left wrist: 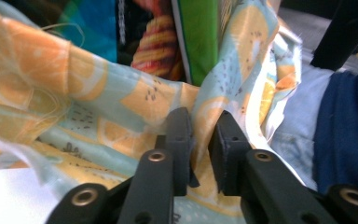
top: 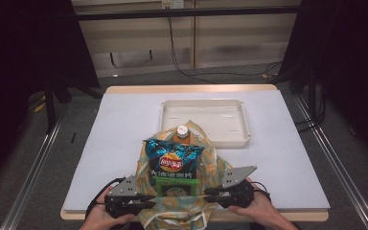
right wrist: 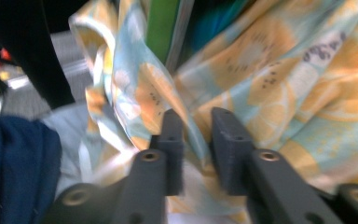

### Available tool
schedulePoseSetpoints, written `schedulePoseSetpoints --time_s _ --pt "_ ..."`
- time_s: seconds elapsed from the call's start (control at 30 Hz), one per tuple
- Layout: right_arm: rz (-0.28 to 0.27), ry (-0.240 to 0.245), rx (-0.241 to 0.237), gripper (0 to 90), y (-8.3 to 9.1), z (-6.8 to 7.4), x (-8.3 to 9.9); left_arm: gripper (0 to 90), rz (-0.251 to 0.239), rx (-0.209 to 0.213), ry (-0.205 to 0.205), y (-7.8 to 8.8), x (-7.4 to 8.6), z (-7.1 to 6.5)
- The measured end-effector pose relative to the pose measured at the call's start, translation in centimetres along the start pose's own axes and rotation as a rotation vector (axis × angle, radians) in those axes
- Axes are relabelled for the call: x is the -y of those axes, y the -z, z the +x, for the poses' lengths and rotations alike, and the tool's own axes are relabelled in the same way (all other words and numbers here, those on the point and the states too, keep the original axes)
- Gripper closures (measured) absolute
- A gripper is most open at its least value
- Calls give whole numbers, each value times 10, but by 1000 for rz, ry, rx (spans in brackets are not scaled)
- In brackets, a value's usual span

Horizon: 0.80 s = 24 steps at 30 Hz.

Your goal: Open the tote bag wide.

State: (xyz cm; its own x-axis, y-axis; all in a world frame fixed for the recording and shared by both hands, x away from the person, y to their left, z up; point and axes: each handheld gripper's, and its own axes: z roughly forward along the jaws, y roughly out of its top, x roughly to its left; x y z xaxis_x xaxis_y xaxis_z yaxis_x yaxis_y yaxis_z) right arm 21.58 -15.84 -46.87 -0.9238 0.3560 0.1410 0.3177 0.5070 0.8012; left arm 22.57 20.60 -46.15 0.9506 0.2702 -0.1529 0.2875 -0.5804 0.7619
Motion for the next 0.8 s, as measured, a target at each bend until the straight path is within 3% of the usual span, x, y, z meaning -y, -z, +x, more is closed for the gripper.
schedulePoseSetpoints --time_s 0.1,0.17,0.23,0.4,0.53,0.6,0.63,0.73,0.8 --pt "-74 -16 20 657 15 -2 -6 723 -82 5 10 12 -3 1" --pt "-116 -26 27 623 25 -3 -9 701 -122 -23 0 22 -7 1" --pt "-154 -54 48 554 33 -5 -13 645 -205 -1 32 31 -10 4" --pt "-207 -44 96 588 48 -10 -29 597 -237 -82 10 44 -16 8" --pt "-219 -51 149 574 49 -21 -39 598 -269 -139 27 53 -24 18" --pt "-215 -61 192 517 49 -32 -46 569 -253 -139 -14 56 -32 26" --pt "-217 -65 198 520 48 -36 -48 559 -241 -165 -16 57 -37 29" --pt "-220 -74 219 490 43 -49 -54 521 -255 -201 -13 57 -49 43" --pt "-224 -75 225 473 38 -55 -58 514 -263 -224 20 53 -52 55"
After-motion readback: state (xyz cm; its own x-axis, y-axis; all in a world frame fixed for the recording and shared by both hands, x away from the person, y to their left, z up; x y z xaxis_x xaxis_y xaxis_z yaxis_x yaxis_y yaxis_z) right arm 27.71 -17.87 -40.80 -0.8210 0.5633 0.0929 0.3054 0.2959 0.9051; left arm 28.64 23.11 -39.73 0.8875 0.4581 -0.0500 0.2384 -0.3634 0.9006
